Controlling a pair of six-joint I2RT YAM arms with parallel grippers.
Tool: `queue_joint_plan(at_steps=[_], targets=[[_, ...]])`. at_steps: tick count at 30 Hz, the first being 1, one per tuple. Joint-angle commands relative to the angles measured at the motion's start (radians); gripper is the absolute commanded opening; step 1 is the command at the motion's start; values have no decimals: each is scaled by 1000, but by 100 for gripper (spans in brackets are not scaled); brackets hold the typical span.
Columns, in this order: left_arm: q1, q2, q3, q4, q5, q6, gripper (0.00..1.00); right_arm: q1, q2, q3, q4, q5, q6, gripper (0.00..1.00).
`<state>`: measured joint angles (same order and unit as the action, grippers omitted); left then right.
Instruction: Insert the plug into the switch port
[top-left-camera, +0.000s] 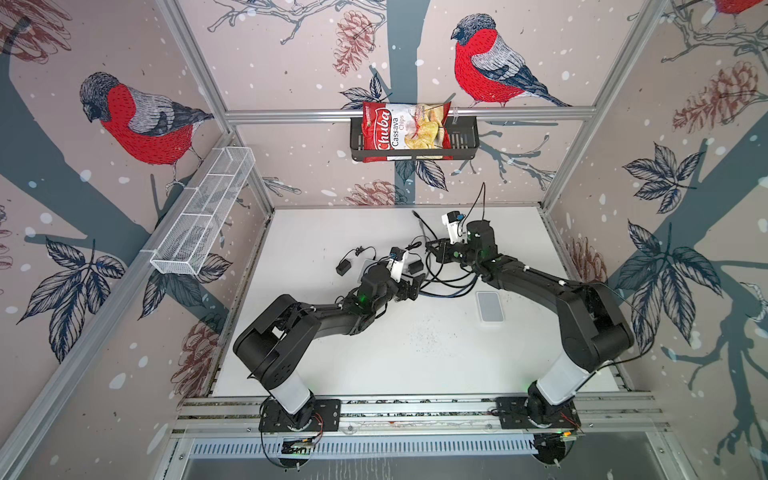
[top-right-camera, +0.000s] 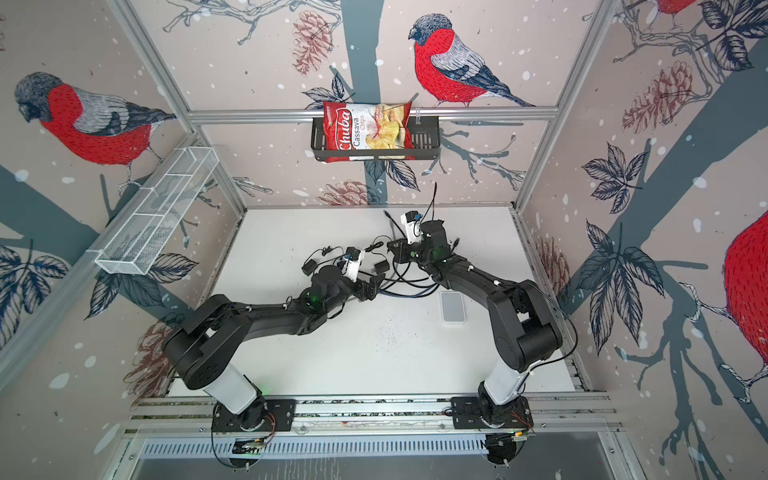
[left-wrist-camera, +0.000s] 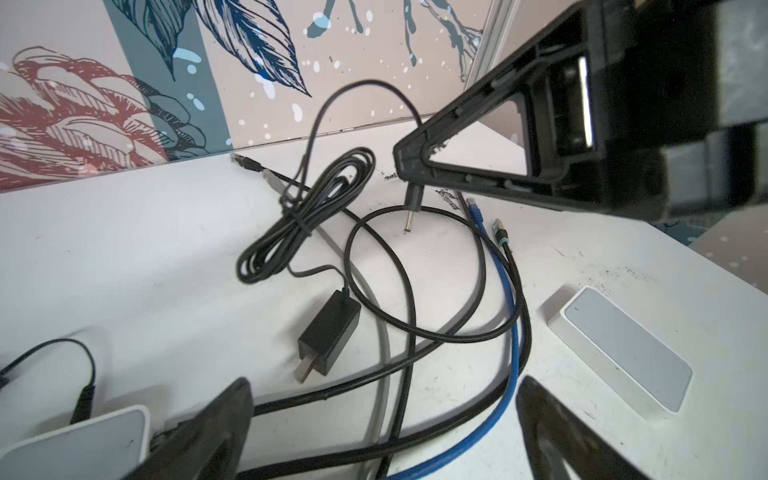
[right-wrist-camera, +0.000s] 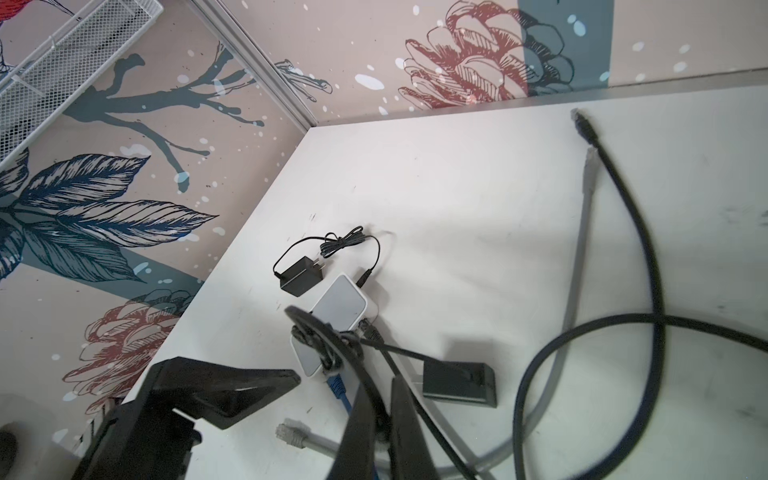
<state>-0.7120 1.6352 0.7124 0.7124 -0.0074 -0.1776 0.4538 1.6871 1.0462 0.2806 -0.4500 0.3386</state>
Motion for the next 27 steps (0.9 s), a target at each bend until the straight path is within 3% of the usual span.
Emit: queue_joint_plan(at_steps=[1, 4, 8, 11, 16, 24, 27], targets=[[-47, -7, 60, -162, -142, 2, 98, -27, -21, 13, -14, 8, -39, 1], [-86, -2, 75, -163, -168, 6, 98, -58, -39, 15, -18, 13, -50, 1], [-85, 40, 131, -184, -68, -103, 98, -99, -67, 23, -51, 54, -81, 1], [-112, 91, 263, -344, -60, -181, 96, -137, -87, 20, -78, 93, -105, 1], [-228, 192, 520, -644, -220, -189, 96, -207, -105, 3, -108, 155, -141, 1], [-318, 400, 839, -950, -143, -292, 97, -296, -96, -45, -110, 209, -194, 1], [-351, 487, 960, -1038, -117, -325, 97, -315, -79, -61, -115, 282, -236, 1]])
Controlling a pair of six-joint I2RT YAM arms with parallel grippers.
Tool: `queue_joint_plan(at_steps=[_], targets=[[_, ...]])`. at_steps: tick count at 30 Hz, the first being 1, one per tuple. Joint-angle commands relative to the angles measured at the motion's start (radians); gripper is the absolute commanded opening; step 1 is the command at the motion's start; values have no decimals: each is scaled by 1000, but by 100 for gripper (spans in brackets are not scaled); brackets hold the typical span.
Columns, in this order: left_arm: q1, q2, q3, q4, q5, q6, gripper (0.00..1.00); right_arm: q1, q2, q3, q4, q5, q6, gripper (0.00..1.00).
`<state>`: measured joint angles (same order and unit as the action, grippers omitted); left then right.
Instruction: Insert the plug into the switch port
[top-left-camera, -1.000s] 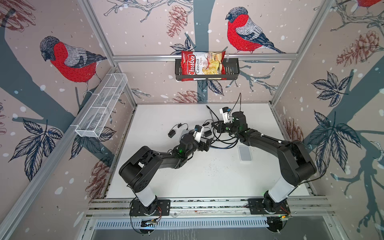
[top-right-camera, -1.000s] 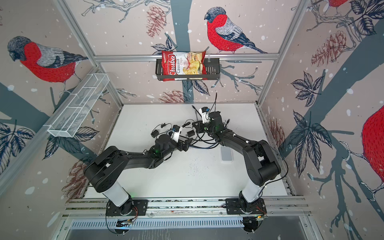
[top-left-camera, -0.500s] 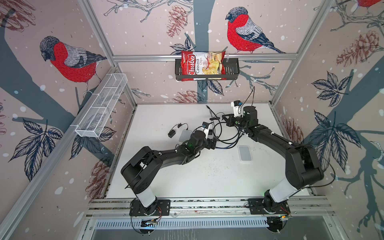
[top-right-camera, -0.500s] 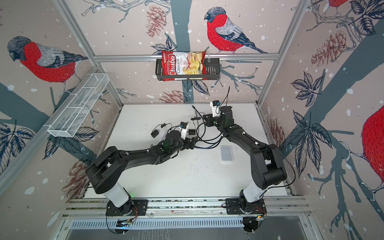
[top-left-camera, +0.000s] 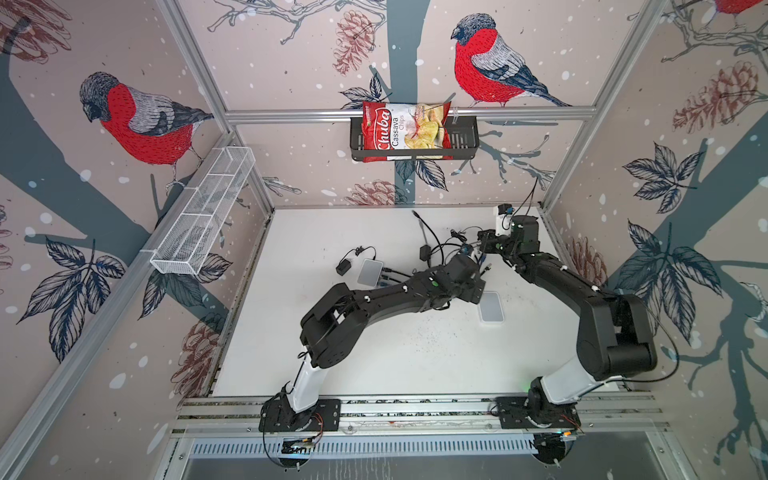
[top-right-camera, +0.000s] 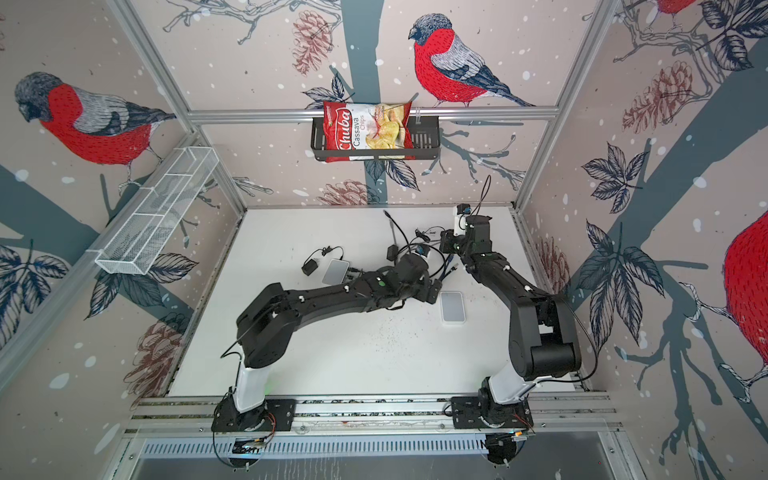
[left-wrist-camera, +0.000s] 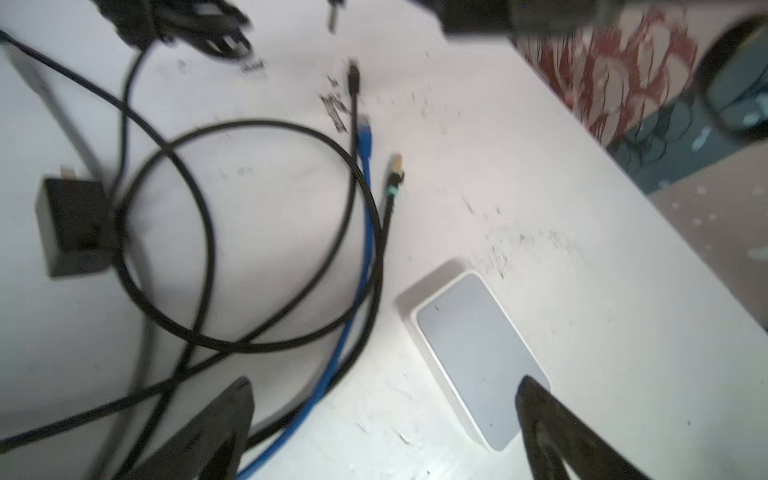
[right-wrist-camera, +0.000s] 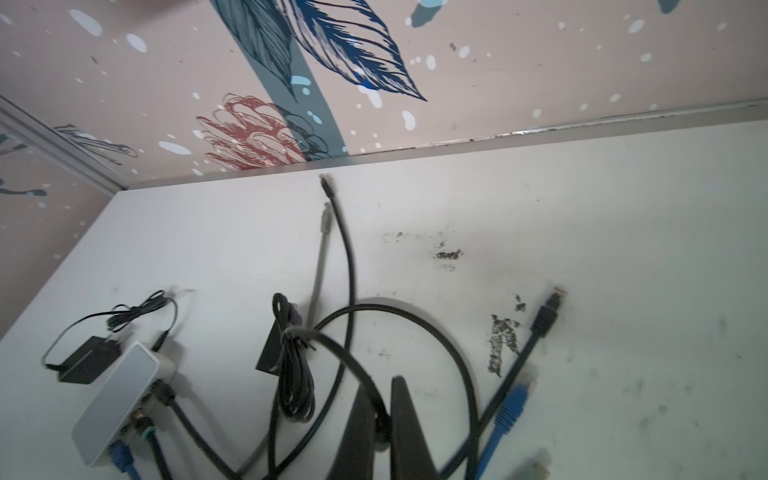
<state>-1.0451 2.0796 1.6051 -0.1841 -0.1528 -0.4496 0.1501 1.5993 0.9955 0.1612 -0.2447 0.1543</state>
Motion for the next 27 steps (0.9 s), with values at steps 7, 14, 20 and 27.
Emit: queue_joint_plan(at_steps=[7, 14, 20, 27], targets=[[-52, 226, 322, -332, 79, -173, 97, -75, 38, -28, 16, 143, -87, 1], [-54, 338, 469, -416, 102, -253, 97, -123, 57, -37, 41, 142, -90, 2], [-56, 415, 583, -449, 130, -271, 97, -160, 74, -32, 45, 133, -85, 2], [-55, 517, 722, -524, 105, -256, 97, -181, 82, -42, 52, 114, -82, 2]])
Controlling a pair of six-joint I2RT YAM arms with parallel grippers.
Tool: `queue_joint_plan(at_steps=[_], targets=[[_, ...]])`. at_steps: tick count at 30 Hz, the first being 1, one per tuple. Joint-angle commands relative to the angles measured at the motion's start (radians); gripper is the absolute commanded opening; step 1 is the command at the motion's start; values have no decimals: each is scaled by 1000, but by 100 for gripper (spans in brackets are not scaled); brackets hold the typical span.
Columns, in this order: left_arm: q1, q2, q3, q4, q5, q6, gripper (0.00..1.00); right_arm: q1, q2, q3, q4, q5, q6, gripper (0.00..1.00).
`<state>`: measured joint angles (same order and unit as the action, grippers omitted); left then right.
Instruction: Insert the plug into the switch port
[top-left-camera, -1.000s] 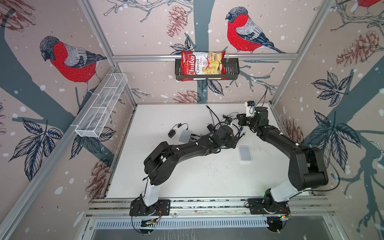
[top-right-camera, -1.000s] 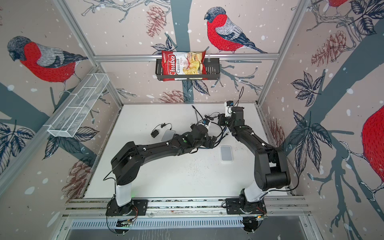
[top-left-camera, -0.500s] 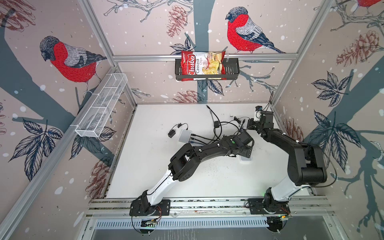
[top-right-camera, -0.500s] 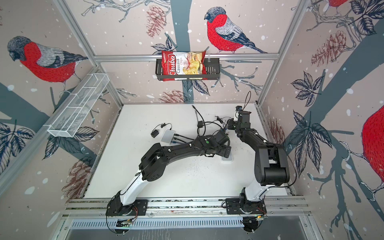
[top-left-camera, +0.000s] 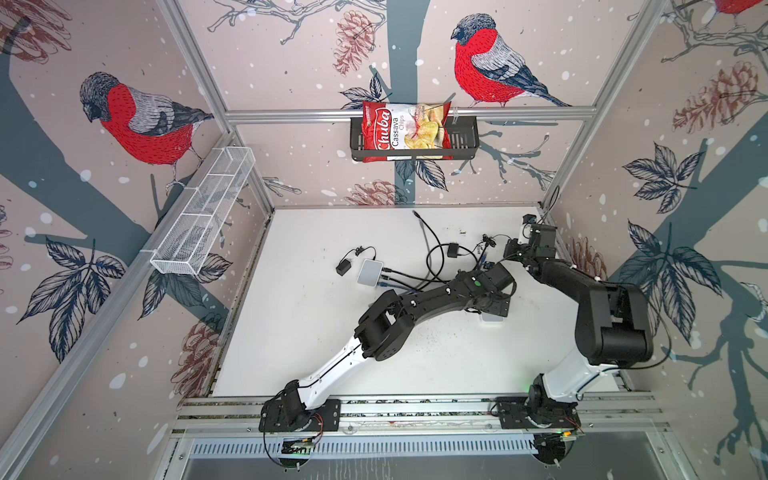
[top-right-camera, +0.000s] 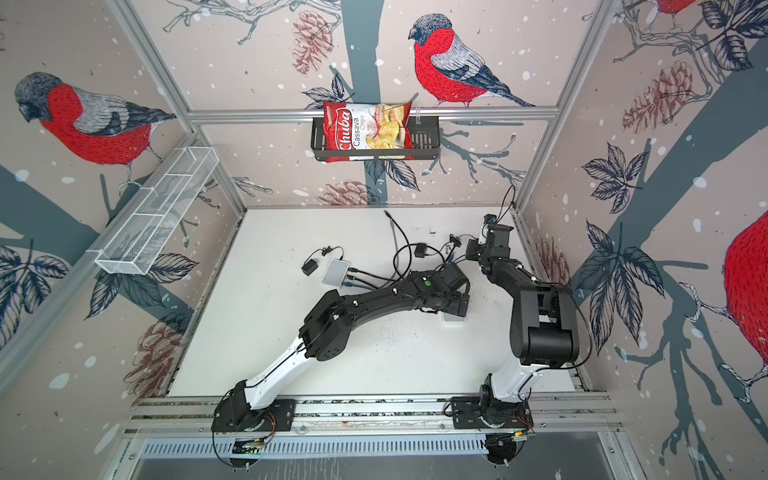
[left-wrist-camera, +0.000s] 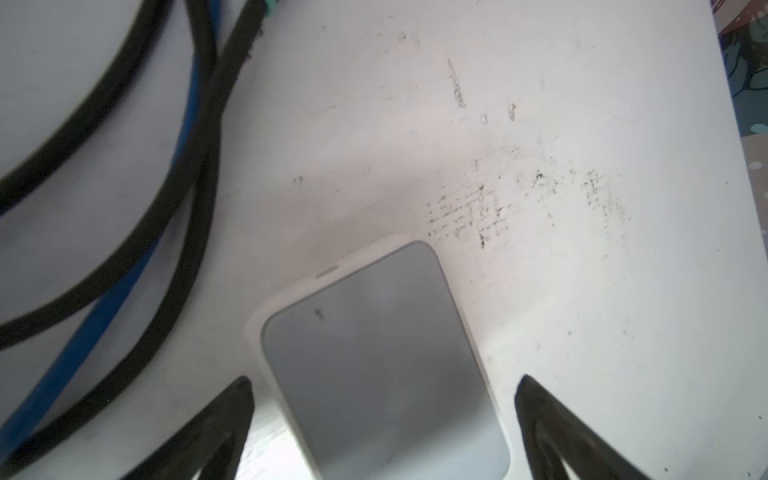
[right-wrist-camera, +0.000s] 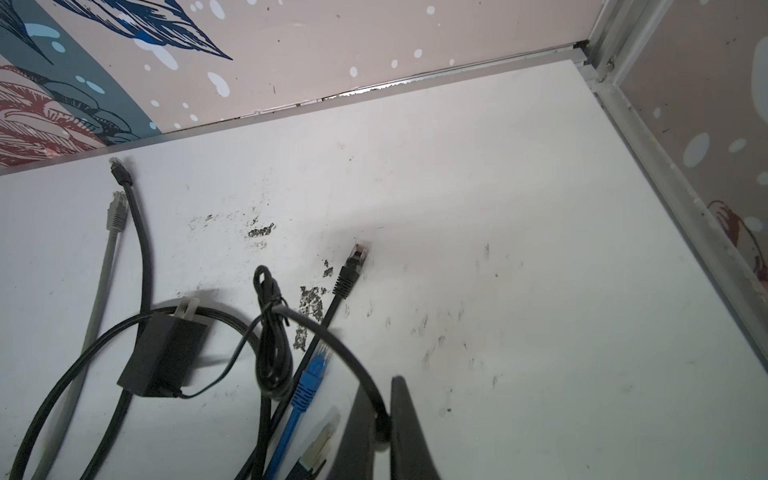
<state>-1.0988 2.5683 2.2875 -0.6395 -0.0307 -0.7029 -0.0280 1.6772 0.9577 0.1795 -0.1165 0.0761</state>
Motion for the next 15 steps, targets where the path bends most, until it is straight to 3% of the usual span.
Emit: queue_joint_plan(at_steps=[1, 15], targets=[[-1, 41, 57, -85, -28, 2, 97, -6, 4, -5, 34, -18, -3, 2], [15, 38, -27, -234, -150, 90, 96, -5, -9, -12, 29, -37, 4, 2]])
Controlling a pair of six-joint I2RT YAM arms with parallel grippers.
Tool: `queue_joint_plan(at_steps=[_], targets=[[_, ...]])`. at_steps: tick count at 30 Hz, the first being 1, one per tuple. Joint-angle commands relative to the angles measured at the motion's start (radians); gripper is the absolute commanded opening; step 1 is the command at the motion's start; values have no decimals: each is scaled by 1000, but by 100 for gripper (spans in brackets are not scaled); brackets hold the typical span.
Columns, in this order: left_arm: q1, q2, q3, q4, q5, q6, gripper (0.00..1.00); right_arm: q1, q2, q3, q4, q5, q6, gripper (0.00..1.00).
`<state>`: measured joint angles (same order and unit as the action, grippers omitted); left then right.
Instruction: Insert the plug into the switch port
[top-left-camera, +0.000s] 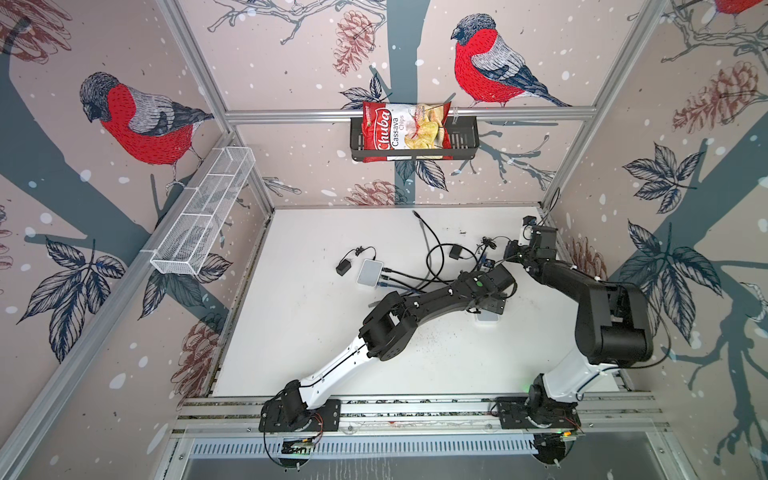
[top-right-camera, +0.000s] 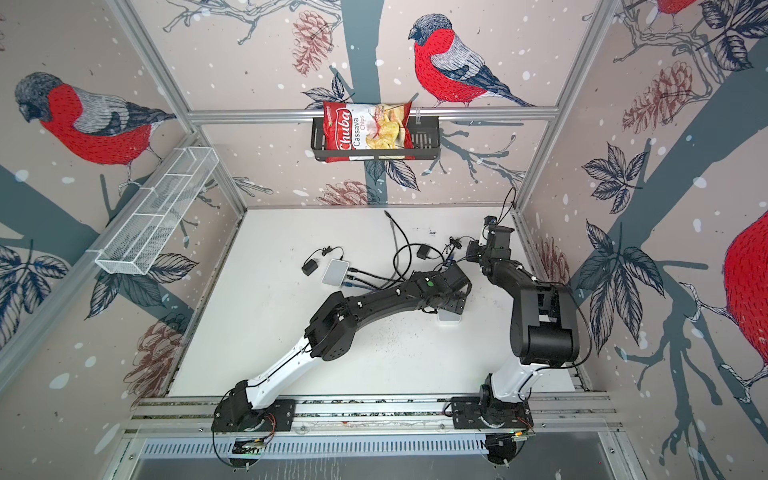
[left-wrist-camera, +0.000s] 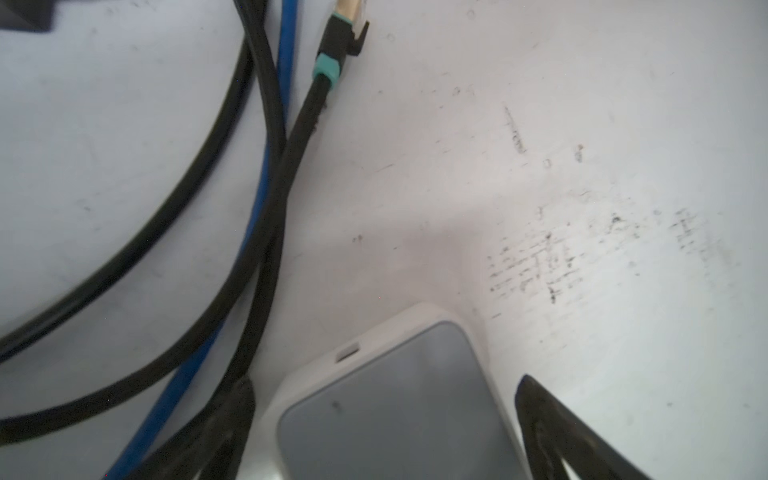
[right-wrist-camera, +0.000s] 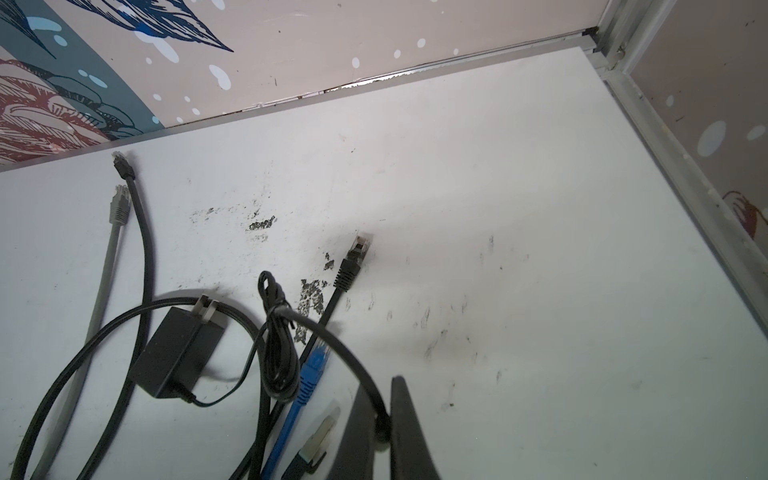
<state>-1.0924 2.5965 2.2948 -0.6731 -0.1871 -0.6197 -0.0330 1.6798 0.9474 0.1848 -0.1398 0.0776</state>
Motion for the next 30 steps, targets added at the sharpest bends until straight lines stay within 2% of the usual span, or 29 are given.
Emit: queue_joint_plan(at_steps=[1, 4, 7, 13, 16, 20, 27, 30], targets=[[9, 4, -42, -216, -3, 8, 96, 1, -16, -4, 23, -16, 2, 2], [10, -33, -100, -237, -32, 28, 95, 0, -26, -7, 23, -24, 3, 2], [10, -120, -239, -187, -44, 50, 93, 2, -36, -10, 22, -36, 5, 2], [26, -313, -526, -48, 11, 81, 88, 22, -41, -1, 19, -58, 14, 2], [38, -367, -595, -16, 34, 100, 85, 46, -43, 1, 19, -59, 14, 2], [42, -370, -605, -29, 31, 151, 81, 82, -45, 5, 16, -58, 17, 2], [46, -302, -525, -113, 37, 196, 80, 147, -73, 5, -1, -48, 10, 2], [47, -289, -516, -141, 36, 196, 74, 164, -93, 4, -13, -41, 5, 3]])
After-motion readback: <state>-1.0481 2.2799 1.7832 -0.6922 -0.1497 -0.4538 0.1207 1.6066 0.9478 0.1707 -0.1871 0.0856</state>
